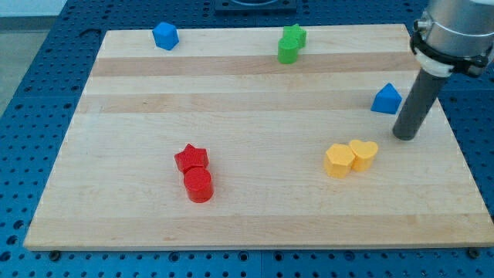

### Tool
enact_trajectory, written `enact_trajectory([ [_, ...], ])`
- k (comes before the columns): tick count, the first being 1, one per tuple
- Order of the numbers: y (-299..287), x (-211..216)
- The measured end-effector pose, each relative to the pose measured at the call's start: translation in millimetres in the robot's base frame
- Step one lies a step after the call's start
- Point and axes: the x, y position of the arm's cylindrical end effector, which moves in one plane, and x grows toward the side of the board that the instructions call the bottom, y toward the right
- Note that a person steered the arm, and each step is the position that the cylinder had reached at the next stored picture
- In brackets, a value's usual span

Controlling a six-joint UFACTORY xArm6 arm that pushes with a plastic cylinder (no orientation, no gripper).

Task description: Push the blue triangle towards a bit left

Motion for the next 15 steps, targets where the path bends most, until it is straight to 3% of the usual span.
enact_trajectory([
  [5, 39.6, -43.8],
  [11, -10.9, -50.1],
  [15, -13.5, -53.6],
])
